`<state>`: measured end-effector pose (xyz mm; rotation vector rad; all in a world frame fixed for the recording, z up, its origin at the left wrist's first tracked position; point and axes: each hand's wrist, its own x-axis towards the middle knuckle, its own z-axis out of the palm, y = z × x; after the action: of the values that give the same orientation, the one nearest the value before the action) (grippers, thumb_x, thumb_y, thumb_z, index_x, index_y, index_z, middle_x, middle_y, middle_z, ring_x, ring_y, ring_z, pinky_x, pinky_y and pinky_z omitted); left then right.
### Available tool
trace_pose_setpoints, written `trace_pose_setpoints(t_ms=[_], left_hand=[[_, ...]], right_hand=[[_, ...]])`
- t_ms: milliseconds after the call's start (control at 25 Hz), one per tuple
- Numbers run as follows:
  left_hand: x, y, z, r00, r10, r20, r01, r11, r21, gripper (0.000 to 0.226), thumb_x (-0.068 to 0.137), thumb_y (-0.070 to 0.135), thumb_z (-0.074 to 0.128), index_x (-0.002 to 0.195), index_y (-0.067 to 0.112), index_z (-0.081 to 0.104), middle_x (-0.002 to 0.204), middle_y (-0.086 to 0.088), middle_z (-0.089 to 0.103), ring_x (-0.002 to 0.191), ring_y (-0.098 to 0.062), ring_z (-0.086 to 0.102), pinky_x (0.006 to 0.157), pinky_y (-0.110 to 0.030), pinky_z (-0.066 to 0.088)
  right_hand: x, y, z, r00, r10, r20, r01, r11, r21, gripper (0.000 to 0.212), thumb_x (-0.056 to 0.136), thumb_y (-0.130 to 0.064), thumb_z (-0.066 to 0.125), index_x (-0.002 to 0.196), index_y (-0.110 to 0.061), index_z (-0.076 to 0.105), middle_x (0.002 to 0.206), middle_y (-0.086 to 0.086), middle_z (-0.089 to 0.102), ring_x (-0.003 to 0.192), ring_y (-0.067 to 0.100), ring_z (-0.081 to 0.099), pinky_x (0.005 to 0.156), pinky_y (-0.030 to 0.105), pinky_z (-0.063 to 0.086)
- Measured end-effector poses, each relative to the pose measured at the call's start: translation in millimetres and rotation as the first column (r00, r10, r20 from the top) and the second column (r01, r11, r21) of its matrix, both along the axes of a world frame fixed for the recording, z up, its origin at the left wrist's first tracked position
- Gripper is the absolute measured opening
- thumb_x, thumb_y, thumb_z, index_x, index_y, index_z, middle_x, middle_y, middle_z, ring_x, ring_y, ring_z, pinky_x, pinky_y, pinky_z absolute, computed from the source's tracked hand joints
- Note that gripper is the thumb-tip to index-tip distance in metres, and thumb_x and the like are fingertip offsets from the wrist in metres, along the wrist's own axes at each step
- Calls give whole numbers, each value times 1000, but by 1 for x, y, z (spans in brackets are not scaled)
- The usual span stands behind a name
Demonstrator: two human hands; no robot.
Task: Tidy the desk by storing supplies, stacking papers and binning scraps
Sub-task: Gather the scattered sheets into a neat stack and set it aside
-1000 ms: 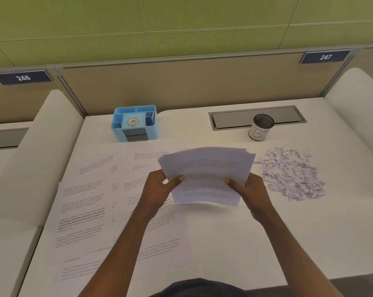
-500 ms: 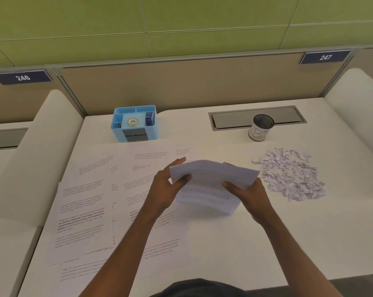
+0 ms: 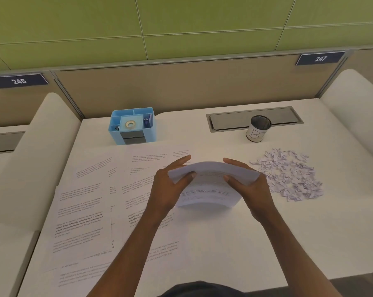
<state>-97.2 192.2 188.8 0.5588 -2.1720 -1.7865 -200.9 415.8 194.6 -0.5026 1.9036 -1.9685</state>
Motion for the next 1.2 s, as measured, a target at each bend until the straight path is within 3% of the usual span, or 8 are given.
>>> trace_pose_setpoints(t_ms=[160, 240, 400, 560, 760, 880, 1080, 1200], left_hand=[[-2, 3, 1, 1000, -6, -9, 6, 997, 76, 24, 94, 31, 82, 109, 48, 77, 110, 20, 81, 103, -4, 75, 86, -27, 57], [-2, 3, -1, 1000, 7, -6, -7, 997, 78, 24, 95, 26, 79, 107, 47, 77, 102, 23, 81, 97, 0, 75, 80, -18, 56], [-6, 2, -18, 1000, 6, 30, -10, 992, 122, 25, 92, 23, 84, 108, 40, 78, 104, 17, 81, 98, -3, 75, 86, -28, 62], [-6, 7, -43, 990, -72, 125, 54, 989, 139, 38, 93, 24, 83, 128, 33, 72, 118, 9, 79, 114, -17, 73, 100, -45, 63], [-2, 4, -55, 988, -54, 142, 32, 988, 154, 24, 96, 27, 81, 119, 31, 75, 114, 5, 81, 107, -15, 76, 100, -47, 62], [6, -9, -48, 992, 1, 126, -28, 978, 207, 20, 93, 30, 82, 112, 33, 76, 111, 8, 82, 102, -15, 79, 93, -43, 65], [55, -64, -63, 985, 141, 103, -162, 958, 238, 43, 97, 30, 79, 138, 24, 68, 128, 8, 77, 117, -16, 75, 99, -40, 61], [103, -102, -79, 963, 198, 182, -239, 941, 239, 40, 97, 28, 78, 136, 28, 68, 127, 10, 77, 117, -11, 73, 102, -36, 58]], right_hand=[[-1, -3, -1, 1000, -11, 13, 11, 1000, 9, 33, 86, -13, 78, 118, -21, 74, 116, 0, 75, 109, 20, 70, 85, 30, 55], [-2, -3, -2, 999, -25, 25, 25, 1000, -11, 31, 86, -10, 78, 115, -19, 75, 114, 1, 76, 107, 20, 71, 83, 28, 57], [-7, -3, -18, 993, -30, 116, 29, 1000, 12, 31, 83, -12, 82, 113, -18, 75, 109, 5, 77, 103, 25, 73, 89, 43, 59], [-5, -6, -51, 983, -47, 178, 34, 997, 75, 38, 83, -10, 81, 118, -17, 71, 113, 4, 76, 105, 25, 72, 90, 45, 60], [1, -11, -64, 974, -130, 186, 103, 984, 147, 26, 83, -14, 82, 108, -17, 74, 103, 2, 78, 98, 24, 74, 78, 35, 62], [5, -27, -54, 972, -94, 215, 74, 993, 96, 26, 84, -14, 80, 109, -10, 74, 102, 5, 79, 93, 25, 76, 74, 33, 62], [40, -89, -65, 972, -6, 234, -29, 989, 144, 33, 84, -18, 82, 114, -12, 71, 106, 1, 78, 93, 20, 76, 78, 36, 62], [62, -120, -86, 971, 34, 237, -90, 969, 231, 24, 85, -19, 80, 107, -14, 71, 102, 2, 78, 91, 20, 76, 71, 31, 61]])
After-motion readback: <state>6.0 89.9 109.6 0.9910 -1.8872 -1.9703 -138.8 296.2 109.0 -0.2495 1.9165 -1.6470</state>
